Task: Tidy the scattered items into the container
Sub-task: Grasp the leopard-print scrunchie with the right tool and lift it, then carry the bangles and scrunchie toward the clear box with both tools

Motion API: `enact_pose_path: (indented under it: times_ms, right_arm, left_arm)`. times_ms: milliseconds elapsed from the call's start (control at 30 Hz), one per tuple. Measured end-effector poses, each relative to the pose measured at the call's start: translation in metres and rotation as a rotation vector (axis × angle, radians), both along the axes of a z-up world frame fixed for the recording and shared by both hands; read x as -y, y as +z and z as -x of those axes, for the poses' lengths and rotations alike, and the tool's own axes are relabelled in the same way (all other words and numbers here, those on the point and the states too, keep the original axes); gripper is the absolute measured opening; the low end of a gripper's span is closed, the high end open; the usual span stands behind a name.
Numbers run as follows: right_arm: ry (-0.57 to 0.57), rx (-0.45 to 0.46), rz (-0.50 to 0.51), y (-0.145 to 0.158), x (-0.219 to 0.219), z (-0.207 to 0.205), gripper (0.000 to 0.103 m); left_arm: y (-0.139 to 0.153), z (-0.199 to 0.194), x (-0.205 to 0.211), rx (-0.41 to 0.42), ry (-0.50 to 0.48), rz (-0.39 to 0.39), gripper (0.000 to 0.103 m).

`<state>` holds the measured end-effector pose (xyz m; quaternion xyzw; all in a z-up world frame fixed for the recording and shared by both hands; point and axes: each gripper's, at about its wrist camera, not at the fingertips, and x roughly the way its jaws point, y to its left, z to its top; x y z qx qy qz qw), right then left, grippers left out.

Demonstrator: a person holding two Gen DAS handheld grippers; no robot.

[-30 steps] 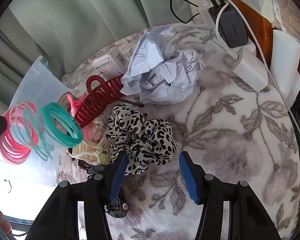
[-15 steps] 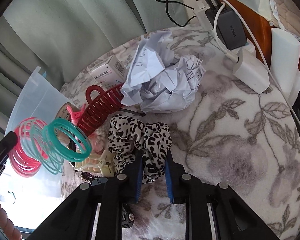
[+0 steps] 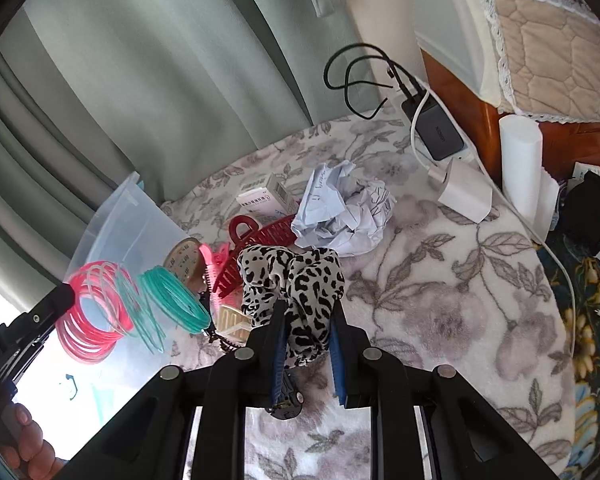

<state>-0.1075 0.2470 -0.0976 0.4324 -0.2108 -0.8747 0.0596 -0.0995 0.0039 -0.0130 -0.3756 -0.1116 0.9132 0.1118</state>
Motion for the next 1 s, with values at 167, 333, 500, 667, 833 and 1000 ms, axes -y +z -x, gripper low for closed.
enact_pose_path:
  times_ms: [167, 333, 500, 667, 833, 1000]
  right_arm:
    - [-0.006, -0.061, 0.003, 0.028, -0.001, -0.026, 0.021]
    - [0.0, -0.12, 0.003, 0.052, 0.002, -0.046, 0.021]
    - [0.016, -0.176, -0.001, 0.074, 0.01, -0.062, 0.021]
    - [0.032, -0.23, -0.004, 0.095, 0.018, -0.08, 0.021]
    - [0.052, -0.276, -0.015, 0.113, 0.029, -0.094, 0.021]
    - [0.069, -0.314, -0.031, 0.129, 0.041, -0.106, 0.021]
  left_arm:
    - [0.019, -0.021, 0.003, -0.041, 0.013, -0.006, 0.015]
    - [0.039, -0.044, 0.008, -0.09, 0.023, -0.01, 0.015]
    - [0.059, -0.065, 0.014, -0.142, 0.037, -0.014, 0.015]
    - [0.076, -0.082, 0.022, -0.189, 0.053, -0.024, 0.015]
    - [0.09, -0.098, 0.03, -0.232, 0.071, -0.037, 0.015]
    - [0.101, -0.111, 0.041, -0.268, 0.088, -0.051, 0.015]
